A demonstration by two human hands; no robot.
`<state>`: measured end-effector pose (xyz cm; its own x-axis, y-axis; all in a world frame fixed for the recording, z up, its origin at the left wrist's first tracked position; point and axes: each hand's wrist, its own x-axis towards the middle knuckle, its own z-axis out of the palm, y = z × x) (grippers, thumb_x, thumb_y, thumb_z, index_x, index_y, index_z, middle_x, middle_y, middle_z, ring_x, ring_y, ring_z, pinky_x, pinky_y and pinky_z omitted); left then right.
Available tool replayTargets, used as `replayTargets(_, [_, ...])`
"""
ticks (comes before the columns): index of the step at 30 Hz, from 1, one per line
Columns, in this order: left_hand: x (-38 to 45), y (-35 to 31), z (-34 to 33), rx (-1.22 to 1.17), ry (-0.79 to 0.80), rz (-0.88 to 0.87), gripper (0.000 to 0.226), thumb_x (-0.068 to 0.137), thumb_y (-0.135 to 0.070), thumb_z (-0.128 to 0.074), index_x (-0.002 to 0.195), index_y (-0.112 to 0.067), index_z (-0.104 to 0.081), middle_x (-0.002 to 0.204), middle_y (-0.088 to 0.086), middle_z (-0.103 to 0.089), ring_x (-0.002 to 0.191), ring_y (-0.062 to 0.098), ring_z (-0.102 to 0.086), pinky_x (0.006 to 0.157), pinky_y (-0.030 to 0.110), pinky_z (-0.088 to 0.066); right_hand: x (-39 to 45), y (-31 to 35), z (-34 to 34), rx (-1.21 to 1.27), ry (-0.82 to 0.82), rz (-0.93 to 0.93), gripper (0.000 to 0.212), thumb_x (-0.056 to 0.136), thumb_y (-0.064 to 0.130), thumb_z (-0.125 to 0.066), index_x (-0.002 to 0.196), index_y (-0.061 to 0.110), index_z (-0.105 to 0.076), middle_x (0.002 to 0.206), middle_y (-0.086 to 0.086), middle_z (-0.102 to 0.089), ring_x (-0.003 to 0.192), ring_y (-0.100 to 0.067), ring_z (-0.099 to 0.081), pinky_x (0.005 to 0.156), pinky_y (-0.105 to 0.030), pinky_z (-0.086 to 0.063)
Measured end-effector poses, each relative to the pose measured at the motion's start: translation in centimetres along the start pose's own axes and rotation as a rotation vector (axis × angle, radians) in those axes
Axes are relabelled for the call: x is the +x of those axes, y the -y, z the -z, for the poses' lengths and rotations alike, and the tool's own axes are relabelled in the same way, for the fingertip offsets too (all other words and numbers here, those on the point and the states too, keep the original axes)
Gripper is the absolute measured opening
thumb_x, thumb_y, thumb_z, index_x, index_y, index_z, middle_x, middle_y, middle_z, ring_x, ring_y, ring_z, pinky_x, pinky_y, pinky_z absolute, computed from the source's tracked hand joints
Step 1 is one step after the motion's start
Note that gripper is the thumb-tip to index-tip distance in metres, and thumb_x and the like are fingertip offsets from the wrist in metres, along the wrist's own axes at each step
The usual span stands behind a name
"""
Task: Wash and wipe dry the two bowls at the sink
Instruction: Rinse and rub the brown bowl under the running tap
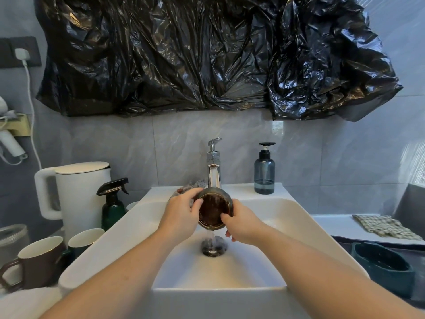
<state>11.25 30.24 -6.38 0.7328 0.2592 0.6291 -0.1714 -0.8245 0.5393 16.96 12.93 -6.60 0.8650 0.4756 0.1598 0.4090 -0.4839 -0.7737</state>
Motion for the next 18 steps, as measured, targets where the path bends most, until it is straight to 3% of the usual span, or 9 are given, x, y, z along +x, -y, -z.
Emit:
replayTargets(3, [-0.1,-0.4,-0.3,0.063,-0.041,-0.068,0.029,0.103,-0.021,-0.064,0.126,-0.033,-0.075,0.114,-0.011,-0.078,0.109,0.02,-0.067,0.097,0.038,-0.054,-0.2,0.1,0.0,-0.002,-0.051,0.071,0.038,0.1,0.016,-0.054,0.133,0.029,-0.042,0.118,-0.002,-0.063,0.102,-0.023,-0.067,0.088,-0.039,-0.061])
replayTargets(7, [-0.4,-0.8,-0.4,0.106,0.002,-0.102,0.033,0.102,-0.016,-0.065,0.13,-0.03,-0.075,0.119,-0.011,-0.077,0.11,0.015,-0.068,0.099,0.037,-0.053,-0.3,0.2,0.1,-0.029,-0.02,0.031,0.024,0.102,0.022,-0.052,0.124,0.028,-0.044,0.11,-0.002,-0.062,0.095,-0.024,-0.07,0.079,-0.036,-0.063])
replayTargets(10, [-0.6,-1.0,0.0,0.126,0.033,-0.134,0.04,0.1,-0.009,-0.065,0.133,-0.03,-0.073,0.121,-0.017,-0.073,0.111,0.01,-0.067,0.103,0.034,-0.053,-0.5,0.1,0.2,-0.07,-0.051,0.041,0.021,0.102,0.025,-0.053,0.122,0.028,-0.047,0.107,0.002,-0.06,0.096,-0.02,-0.068,0.084,-0.036,-0.062])
replayTargets(13, [-0.8,-1.7,0.6,0.236,0.104,-0.205,0.045,0.097,-0.013,-0.061,0.134,-0.038,-0.067,0.132,-0.026,-0.066,0.12,0.001,-0.06,0.107,0.021,-0.046,-0.5,0.0,0.1,-0.119,-0.125,0.075,0.02,0.102,0.026,-0.052,0.121,0.027,-0.052,0.105,0.003,-0.063,0.091,-0.015,-0.062,0.078,-0.027,-0.055])
replayTargets(16, [0.6,-3.9,2.0,0.259,0.004,-0.241,0.033,0.089,-0.024,-0.055,0.115,-0.039,-0.068,0.121,-0.028,-0.066,0.096,0.003,-0.065,0.087,0.033,-0.057,-0.3,0.2,0.5,-0.119,-0.171,0.066,0.021,0.101,0.023,-0.049,0.12,0.025,-0.056,0.103,0.002,-0.063,0.091,-0.017,-0.059,0.079,-0.026,-0.049])
replayTargets(18, [2.5,-5.7,3.2,0.266,-0.107,-0.26,0.026,0.085,-0.025,-0.055,0.106,-0.036,-0.066,0.115,-0.025,-0.064,0.079,0.006,-0.063,0.073,0.034,-0.054,-0.2,0.3,0.9,-0.12,-0.192,0.056,0.022,0.1,0.023,-0.048,0.12,0.023,-0.057,0.109,-0.001,-0.067,0.096,-0.019,-0.061,0.086,-0.029,-0.051])
